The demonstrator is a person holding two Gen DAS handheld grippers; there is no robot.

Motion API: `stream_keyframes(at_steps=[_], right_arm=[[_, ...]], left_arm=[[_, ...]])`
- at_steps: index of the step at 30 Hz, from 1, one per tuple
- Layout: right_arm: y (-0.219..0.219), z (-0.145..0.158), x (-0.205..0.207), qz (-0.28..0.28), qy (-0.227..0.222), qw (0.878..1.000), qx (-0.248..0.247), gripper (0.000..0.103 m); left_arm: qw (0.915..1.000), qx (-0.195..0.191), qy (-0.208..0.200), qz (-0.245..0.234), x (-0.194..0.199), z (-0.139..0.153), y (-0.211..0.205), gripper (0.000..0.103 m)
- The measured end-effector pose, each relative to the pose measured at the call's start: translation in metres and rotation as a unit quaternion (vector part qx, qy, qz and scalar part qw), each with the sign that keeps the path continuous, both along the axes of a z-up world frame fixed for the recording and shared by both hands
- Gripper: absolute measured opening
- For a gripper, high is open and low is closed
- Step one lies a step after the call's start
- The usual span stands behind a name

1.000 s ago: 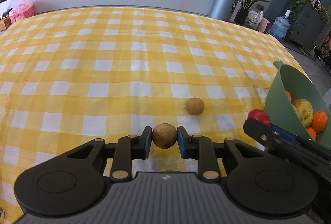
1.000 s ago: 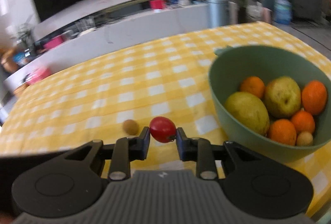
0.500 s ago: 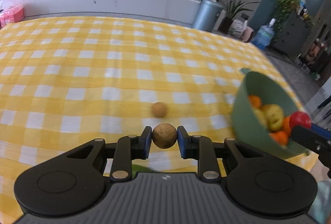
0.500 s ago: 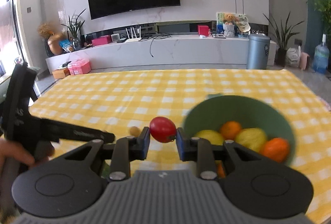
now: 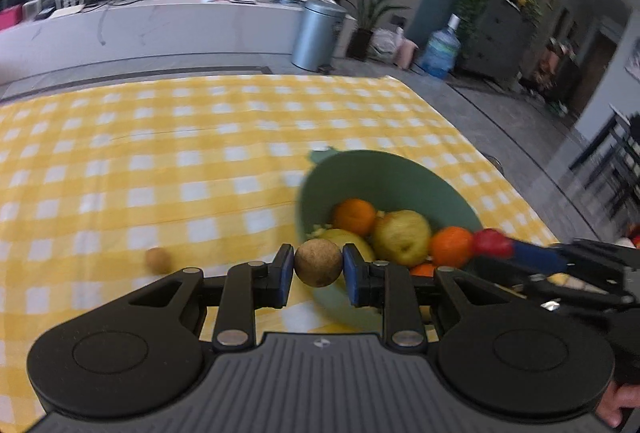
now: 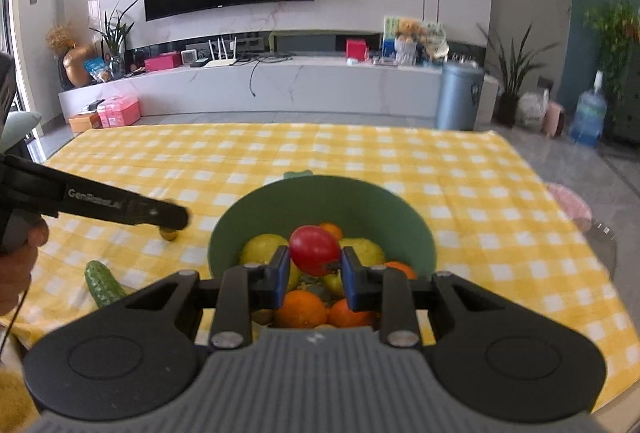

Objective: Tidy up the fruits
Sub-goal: 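Carry the kiwi and red plum over the green colander with both tools, then open both tools to drop the kiwi and plum into the colander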

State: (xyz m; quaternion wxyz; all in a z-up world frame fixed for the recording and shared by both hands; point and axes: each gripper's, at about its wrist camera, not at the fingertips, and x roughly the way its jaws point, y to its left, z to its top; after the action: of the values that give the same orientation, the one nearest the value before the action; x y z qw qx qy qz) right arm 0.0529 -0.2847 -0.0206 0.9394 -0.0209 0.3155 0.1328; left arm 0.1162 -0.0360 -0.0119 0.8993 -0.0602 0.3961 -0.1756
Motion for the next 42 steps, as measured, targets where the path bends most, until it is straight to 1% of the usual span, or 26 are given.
stream_keyframes(at_steps=[3,6,10,14,18,21,25,30,34,36,38,39,40,42], right_arm=[[0.002,-0.007,0.007,-0.001,0.022,1.000,-0.001,0.024],[0.005,-0.016,0.015,-0.004,0.049,0.999,-0.004,0.023],[0.006,-0.023,0.019,-0.004,0.064,0.998,-0.005,0.023],[0.009,-0.026,0.022,-0.006,0.074,0.997,-0.004,0.023],[0.013,-0.033,0.028,-0.016,0.088,0.996,-0.022,0.023],[0.010,-0.035,0.030,-0.020,0.095,0.995,-0.018,0.023],[0.008,-0.037,0.034,-0.026,0.106,0.994,-0.009,0.023],[0.011,-0.038,0.038,-0.027,0.116,0.993,-0.013,0.023],[0.015,-0.040,0.039,-0.021,0.125,0.992,-0.020,0.024],[0.015,-0.040,0.039,-0.023,0.124,0.992,-0.022,0.024],[0.013,-0.040,0.039,-0.025,0.123,0.992,-0.021,0.024],[0.013,-0.040,0.038,-0.027,0.122,0.992,-0.021,0.024],[0.012,-0.040,0.038,-0.028,0.121,0.992,-0.020,0.024],[0.012,-0.039,0.038,-0.028,0.121,0.992,-0.017,0.025]], left_arm=[[0.9997,0.009,0.010,-0.018,0.008,-0.003,-0.022,0.029],[0.9993,0.010,0.014,-0.033,0.016,-0.005,-0.039,0.029],[0.9986,0.021,0.020,-0.044,0.022,-0.012,-0.054,0.029],[0.9980,0.020,0.032,-0.051,0.026,-0.020,-0.058,0.029],[0.9972,0.014,0.044,-0.058,0.030,-0.031,-0.058,0.029],[0.9964,0.014,0.054,-0.063,0.031,-0.039,-0.058,0.030],[0.9964,0.006,0.048,-0.070,0.031,-0.042,-0.056,0.030],[0.9962,0.000,0.038,-0.078,0.030,-0.043,-0.055,0.031],[0.9959,-0.012,0.038,-0.081,0.030,-0.043,-0.054,0.048],[0.9958,-0.014,0.037,-0.083,0.030,-0.043,-0.053,0.050],[0.9957,-0.015,0.036,-0.084,0.030,-0.042,-0.053,0.056],[0.9957,-0.017,0.035,-0.084,0.029,-0.042,-0.053,0.064],[0.9957,-0.018,0.034,-0.084,0.028,-0.042,-0.053,0.067],[0.9957,-0.018,0.032,-0.085,0.027,-0.041,-0.054,0.067]])
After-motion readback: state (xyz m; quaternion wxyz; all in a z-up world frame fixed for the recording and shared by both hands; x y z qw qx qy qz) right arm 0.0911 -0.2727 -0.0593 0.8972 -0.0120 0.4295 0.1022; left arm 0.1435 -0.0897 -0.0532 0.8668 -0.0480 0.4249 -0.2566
